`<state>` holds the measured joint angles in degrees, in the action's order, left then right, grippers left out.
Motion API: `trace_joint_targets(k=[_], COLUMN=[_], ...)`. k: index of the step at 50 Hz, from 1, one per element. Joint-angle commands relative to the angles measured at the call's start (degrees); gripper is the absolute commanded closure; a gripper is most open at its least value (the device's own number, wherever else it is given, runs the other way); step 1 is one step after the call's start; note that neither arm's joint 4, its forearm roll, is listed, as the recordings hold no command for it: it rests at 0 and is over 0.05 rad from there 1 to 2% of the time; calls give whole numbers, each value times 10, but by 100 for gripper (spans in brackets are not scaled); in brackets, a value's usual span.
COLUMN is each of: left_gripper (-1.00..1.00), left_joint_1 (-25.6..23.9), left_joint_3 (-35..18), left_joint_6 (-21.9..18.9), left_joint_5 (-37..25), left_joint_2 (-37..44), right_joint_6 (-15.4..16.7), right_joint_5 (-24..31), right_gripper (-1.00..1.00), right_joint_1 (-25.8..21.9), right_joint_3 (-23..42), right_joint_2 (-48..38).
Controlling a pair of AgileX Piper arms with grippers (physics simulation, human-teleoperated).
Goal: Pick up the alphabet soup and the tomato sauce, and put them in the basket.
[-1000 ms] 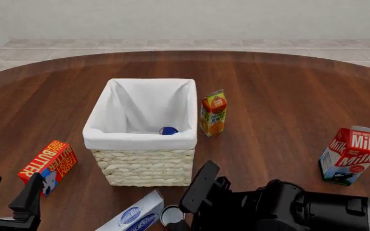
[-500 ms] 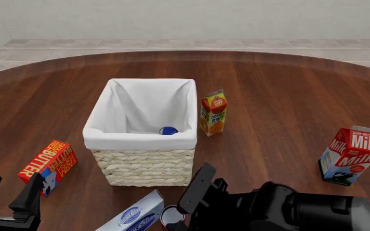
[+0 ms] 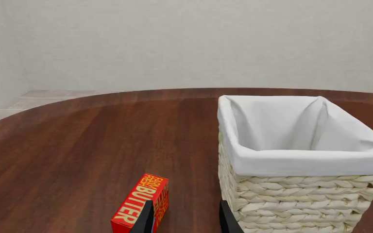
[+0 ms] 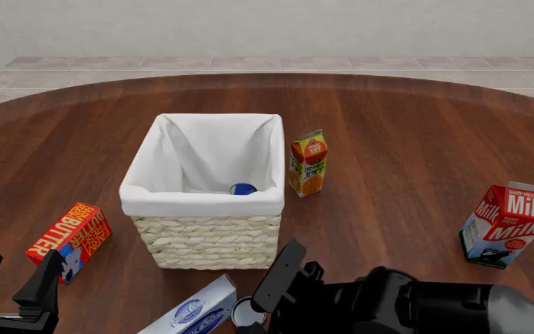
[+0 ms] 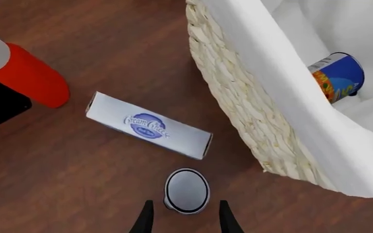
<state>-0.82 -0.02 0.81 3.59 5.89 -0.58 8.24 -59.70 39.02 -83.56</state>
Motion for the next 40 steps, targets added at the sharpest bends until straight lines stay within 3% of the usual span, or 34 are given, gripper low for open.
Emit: trace_joint_targets(k=[1,40], left_gripper=[-100,-100], left_joint_1=[0,0], left_joint_3=[0,0], left_joint_6=[0,0], left_joint_5=[0,0], left_joint_2=[0,0], right_joint_6=[-1,-20], right_joint_5=[-9,-47], right_gripper=[-100,-100], right_joint_1=[3,-7], right_joint_3=[0,-18], right_joint_2=[-14,-45])
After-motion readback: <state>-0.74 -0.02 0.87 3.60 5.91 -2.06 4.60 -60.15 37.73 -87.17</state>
